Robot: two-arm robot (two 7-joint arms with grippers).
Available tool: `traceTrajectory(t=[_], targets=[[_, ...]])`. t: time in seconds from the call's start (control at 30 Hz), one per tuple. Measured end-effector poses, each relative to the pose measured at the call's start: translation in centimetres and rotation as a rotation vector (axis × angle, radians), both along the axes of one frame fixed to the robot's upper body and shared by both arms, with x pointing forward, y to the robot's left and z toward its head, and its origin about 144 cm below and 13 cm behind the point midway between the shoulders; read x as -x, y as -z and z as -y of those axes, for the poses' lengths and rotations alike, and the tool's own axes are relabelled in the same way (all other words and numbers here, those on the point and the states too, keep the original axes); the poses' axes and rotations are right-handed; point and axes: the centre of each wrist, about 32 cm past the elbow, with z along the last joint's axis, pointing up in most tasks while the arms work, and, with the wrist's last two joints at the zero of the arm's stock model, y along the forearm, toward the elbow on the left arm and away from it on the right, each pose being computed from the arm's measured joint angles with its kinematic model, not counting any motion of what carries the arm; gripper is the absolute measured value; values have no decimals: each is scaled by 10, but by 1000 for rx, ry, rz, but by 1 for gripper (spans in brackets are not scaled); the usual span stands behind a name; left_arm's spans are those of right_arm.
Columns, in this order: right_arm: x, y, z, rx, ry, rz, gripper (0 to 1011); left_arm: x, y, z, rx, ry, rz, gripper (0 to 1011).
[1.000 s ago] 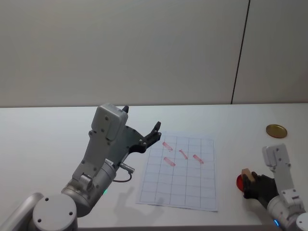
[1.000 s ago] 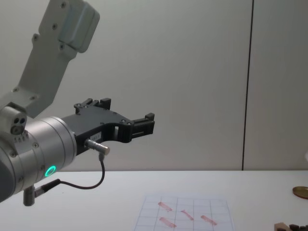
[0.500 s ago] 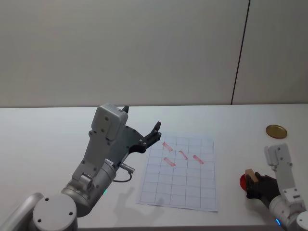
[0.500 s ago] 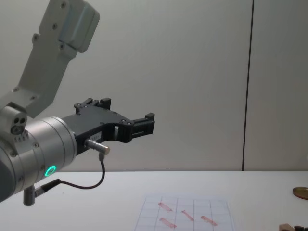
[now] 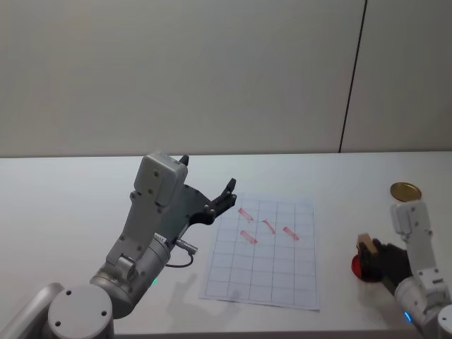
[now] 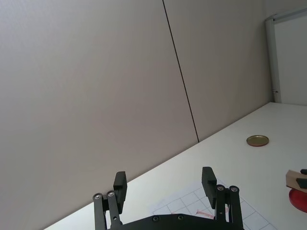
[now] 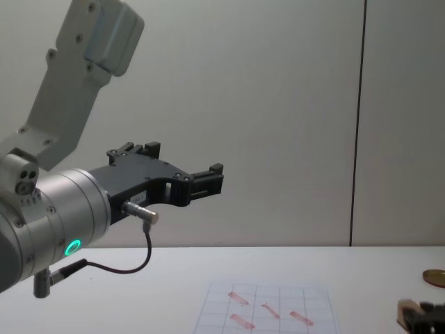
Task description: Use the one hand to pick up the stamp and affix it onto the A4 paper.
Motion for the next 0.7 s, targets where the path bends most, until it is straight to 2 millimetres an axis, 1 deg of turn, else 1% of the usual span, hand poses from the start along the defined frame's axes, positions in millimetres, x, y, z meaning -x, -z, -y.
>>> traceTrajectory(t=[0.4,0.7], targets=[[1,-26,-8,-36,-84,121,219,0,0,0,0,0,0,993],[1,-33,-17,-59,-184,147,219,0,0,0,0,0,0,993]])
